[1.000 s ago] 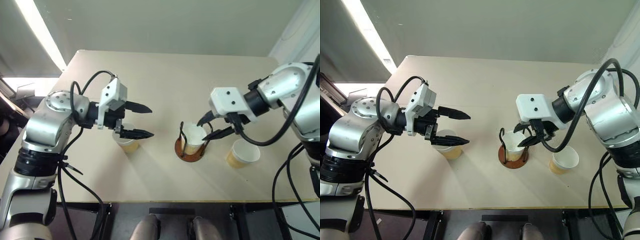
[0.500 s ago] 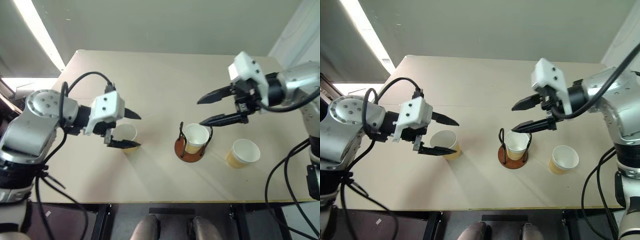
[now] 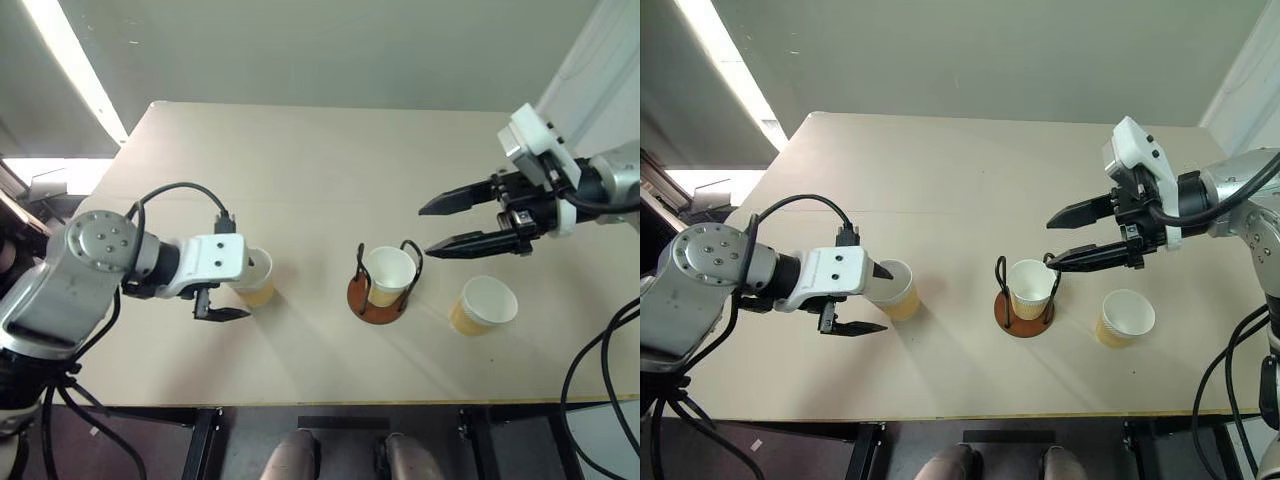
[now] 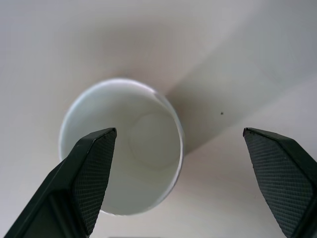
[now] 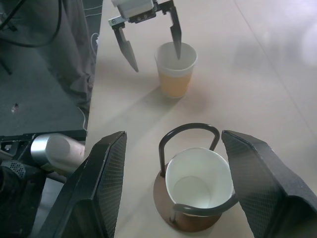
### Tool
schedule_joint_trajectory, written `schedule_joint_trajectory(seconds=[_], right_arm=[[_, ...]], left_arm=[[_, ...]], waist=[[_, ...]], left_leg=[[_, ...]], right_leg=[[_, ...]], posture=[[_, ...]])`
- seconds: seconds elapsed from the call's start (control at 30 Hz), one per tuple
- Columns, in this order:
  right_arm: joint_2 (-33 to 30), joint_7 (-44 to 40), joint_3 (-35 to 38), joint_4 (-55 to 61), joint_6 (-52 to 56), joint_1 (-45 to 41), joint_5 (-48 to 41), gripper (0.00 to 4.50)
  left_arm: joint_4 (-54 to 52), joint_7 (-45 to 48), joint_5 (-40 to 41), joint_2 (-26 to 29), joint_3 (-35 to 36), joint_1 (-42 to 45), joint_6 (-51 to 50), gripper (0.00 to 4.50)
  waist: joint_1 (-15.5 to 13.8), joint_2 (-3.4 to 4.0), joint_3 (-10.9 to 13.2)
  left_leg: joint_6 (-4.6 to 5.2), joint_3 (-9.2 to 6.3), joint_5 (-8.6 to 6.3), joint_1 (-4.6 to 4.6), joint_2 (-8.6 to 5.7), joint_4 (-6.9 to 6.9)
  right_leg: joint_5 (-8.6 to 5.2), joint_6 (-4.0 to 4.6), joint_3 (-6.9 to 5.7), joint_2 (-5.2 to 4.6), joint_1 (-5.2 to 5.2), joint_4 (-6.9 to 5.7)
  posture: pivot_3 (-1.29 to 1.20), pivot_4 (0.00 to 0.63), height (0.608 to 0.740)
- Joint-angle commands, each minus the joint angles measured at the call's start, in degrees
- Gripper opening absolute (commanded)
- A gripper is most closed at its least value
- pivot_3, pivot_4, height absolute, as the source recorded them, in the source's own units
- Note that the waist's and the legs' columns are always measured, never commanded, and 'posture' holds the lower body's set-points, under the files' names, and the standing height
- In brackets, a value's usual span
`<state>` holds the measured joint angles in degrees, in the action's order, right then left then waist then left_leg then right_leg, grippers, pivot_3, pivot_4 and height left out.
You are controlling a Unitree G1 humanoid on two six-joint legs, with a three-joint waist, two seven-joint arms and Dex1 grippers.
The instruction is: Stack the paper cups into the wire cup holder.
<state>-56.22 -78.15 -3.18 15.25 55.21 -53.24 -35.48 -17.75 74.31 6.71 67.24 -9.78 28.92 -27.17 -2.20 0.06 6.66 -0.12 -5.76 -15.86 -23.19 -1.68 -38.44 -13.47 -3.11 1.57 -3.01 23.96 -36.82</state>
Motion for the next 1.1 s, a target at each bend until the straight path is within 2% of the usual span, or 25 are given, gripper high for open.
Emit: schedule_joint_trajectory(seconds=[0.03,0.1,0.2,0.53,0.73,0.93,1.1], right_arm=[[-1.3,0.9,2.5,1.5,-0.3,-0.1,-1.5,3.14],[-1.7,1.3,2.7,1.9,-0.2,0.4,-2.1,3.14],[-2.3,1.7,3.3,2.6,-1.0,1.5,-2.6,3.17],[-4.1,2.5,4.9,2.8,-2.6,3.6,-3.3,3.17],[-5.8,2.8,5.8,2.2,-3.0,4.2,-3.5,3.17],[-7.8,3.6,8.0,2.7,-2.4,5.7,-4.4,3.17],[-9.1,5.2,10.1,3.6,-1.5,7.4,-5.5,3.17]], left_arm=[[0.9,-0.4,-2.0,-0.9,-1.2,0.0,1.9,4.41],[1.9,-0.2,-2.9,-2.1,-2.5,-0.3,3.1,4.41],[3.4,-0.4,-3.5,-4.6,-3.5,0.3,5.9,3.80],[6.4,4.1,-0.3,-8.4,-2.4,7.9,10.5,0.14],[11.7,9.9,4.4,-11.8,-2.2,21.5,9.4,0.06],[16.8,16.7,13.2,-19.3,-2.6,35.4,2.7,0.06],[22.0,18.2,16.4,-24.8,-5.7,42.3,2.5,0.06]], waist=[[0.0,0.00,0.0],[0.0,0.00,0.0],[0.0,0.00,0.0],[0.0,0.00,0.0],[-0.2,0.00,0.0],[-0.3,0.00,0.0],[-0.2,0.00,0.0]], left_leg=[[0.00,0.00,0.00,0.00,0.00,0.00],[-0.01,0.00,0.00,0.00,0.00,0.00],[0.00,0.00,0.00,-0.01,-0.01,0.01],[0.00,0.00,0.00,-0.01,0.00,0.02],[0.00,0.01,0.00,-0.04,-0.01,-0.03],[0.05,0.00,-0.02,-0.19,-0.05,-0.07],[0.06,0.01,-0.02,-0.23,-0.04,-0.07]], right_leg=[[0.00,0.00,0.00,0.00,0.00,0.00],[-0.01,0.01,0.00,0.00,0.00,-0.01],[-0.01,0.01,-0.01,-0.01,0.00,-0.08],[-0.01,0.01,-0.01,-0.01,0.00,-0.11],[0.00,0.00,-0.02,-0.02,-0.01,-0.12],[0.03,-0.06,-0.05,-0.06,0.01,-0.08],[0.07,-0.12,-0.06,-0.08,0.03,-0.01]], posture=[[0.00,0.150,0.740],[0.00,0.150,0.740],[0.00,0.150,0.740],[0.00,0.150,0.740],[0.00,0.150,0.740],[0.00,0.150,0.740],[0.00,0.150,0.740]])
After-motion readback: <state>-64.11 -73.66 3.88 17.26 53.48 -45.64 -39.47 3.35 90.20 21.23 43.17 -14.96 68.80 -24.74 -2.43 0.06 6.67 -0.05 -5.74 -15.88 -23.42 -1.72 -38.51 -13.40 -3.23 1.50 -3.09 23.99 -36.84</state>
